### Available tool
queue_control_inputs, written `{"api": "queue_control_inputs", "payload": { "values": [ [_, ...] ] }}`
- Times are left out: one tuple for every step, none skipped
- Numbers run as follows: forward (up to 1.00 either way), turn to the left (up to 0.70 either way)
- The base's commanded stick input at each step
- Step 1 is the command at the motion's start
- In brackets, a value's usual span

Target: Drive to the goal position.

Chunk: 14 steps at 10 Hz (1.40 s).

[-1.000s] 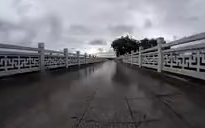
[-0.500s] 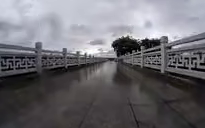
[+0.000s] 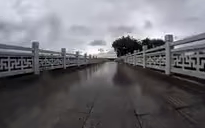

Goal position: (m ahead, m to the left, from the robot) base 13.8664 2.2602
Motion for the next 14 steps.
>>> {"api": "queue_control_inputs", "payload": {
  "values": [
    [0.45, 0.0],
    [0.45, 0.0],
    [0.45, 0.0],
    [0.45, 0.0],
    [0.45, 0.0],
    [0.45, 0.0],
    [0.45, 0.0],
    [0.45, 0.0],
    [0.45, 0.0],
    [0.45, 0.0],
    [0.45, 0.0],
    [0.45, 0.0],
    [0.45, 0.0],
    [0.45, 0.0]
  ]
}}
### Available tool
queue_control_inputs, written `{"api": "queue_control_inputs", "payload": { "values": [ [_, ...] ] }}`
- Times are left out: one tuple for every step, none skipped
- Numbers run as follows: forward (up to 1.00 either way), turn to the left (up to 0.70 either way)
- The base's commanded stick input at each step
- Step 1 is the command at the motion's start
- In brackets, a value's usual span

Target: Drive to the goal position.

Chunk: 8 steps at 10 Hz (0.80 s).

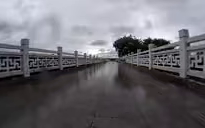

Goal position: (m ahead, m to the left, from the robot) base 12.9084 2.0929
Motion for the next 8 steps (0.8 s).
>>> {"api": "queue_control_inputs", "payload": {
  "values": [
    [0.45, 0.0],
    [0.45, 0.0],
    [0.45, 0.0],
    [0.45, 0.0],
    [0.45, 0.0],
    [0.45, 0.0],
    [0.51, 0.0],
    [0.67, 0.0]
  ]
}}
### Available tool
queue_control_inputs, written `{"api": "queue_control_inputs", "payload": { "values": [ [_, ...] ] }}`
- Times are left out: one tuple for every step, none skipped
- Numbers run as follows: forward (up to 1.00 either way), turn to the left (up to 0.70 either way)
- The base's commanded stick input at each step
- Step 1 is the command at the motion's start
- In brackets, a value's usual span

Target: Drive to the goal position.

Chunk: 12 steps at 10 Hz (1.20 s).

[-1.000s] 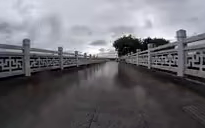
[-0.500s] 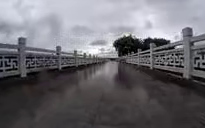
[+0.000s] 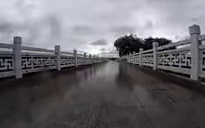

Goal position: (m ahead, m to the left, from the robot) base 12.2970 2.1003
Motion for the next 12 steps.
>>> {"api": "queue_control_inputs", "payload": {
  "values": [
    [0.45, 0.0],
    [0.45, -0.08],
    [0.45, -0.26],
    [0.45, -0.25],
    [0.45, -0.23],
    [0.45, -0.05],
    [0.45, 0.0],
    [0.45, 0.0],
    [0.45, 0.0],
    [0.45, 0.0],
    [0.45, 0.0],
    [0.45, 0.0]
  ]
}}
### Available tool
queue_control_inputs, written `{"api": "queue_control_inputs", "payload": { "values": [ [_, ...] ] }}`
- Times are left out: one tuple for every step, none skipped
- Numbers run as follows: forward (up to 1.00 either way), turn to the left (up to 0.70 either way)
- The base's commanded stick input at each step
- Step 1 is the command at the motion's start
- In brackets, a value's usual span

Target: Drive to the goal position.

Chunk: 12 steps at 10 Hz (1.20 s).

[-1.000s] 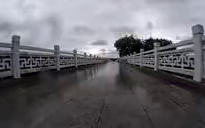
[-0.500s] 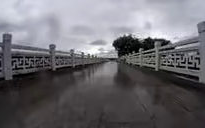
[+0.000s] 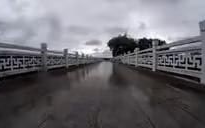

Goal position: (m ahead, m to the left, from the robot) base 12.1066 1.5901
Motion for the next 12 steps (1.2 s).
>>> {"api": "queue_control_inputs", "payload": {
  "values": [
    [0.45, 0.0],
    [0.49, 0.0],
    [0.6, 0.0],
    [0.6, 0.0],
    [0.6, 0.0],
    [0.6, 0.0],
    [0.6, 0.0],
    [0.6, 0.0],
    [0.6, 0.0],
    [0.6, 0.0],
    [0.6, 0.0],
    [0.6, 0.0]
  ]
}}
